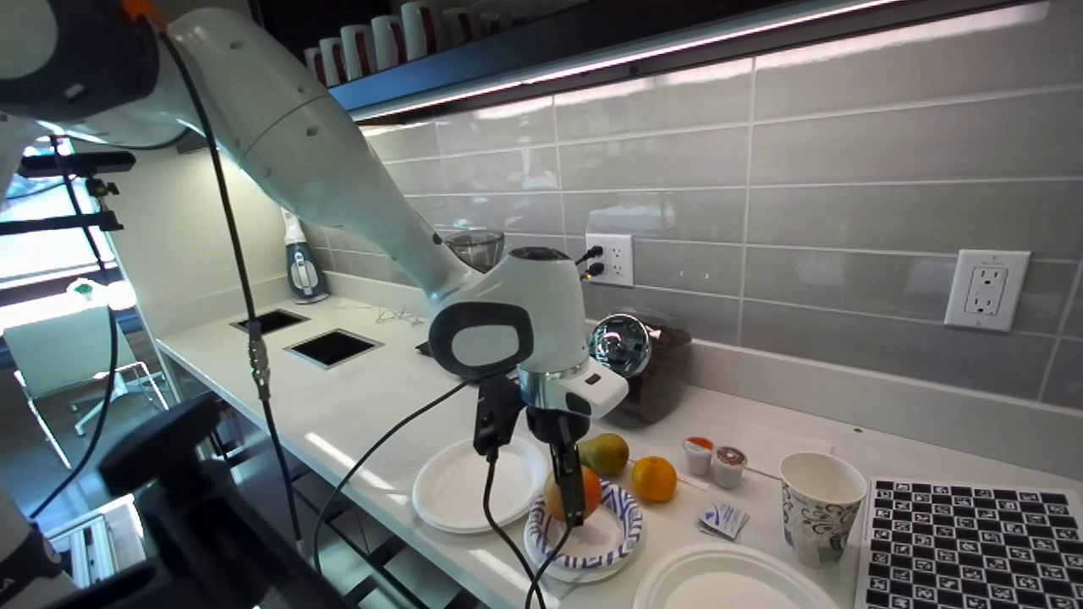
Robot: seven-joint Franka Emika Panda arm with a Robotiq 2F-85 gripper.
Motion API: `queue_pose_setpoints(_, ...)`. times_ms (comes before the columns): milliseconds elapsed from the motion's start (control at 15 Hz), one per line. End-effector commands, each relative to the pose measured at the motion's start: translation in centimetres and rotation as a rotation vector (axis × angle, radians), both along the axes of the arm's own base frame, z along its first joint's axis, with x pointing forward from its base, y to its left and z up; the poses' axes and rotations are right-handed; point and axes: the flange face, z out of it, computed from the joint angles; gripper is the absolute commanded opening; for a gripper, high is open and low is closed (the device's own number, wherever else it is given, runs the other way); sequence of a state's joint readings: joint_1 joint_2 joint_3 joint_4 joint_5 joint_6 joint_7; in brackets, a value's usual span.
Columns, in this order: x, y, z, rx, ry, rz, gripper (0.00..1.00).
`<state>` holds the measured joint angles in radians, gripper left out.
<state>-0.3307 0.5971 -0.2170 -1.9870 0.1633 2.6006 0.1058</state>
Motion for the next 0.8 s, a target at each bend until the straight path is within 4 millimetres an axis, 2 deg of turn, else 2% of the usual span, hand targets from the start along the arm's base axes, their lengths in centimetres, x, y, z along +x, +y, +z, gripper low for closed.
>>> queue_pose_setpoints(0,1.1,-0.2,0.1,0.012,-0.038,-0.027,1.00)
queue_pose_setpoints(333,1.6,0.5,2.0,0.008,-0.043,-0.020,1.00)
queue_pose_setpoints(533,1.8,1.6,3.1,0.031,-0.026,-0.038,1.00)
queue_pose_setpoints(733,1.9,3.1,4.3,0.126,-0.025,-0.108,1.00)
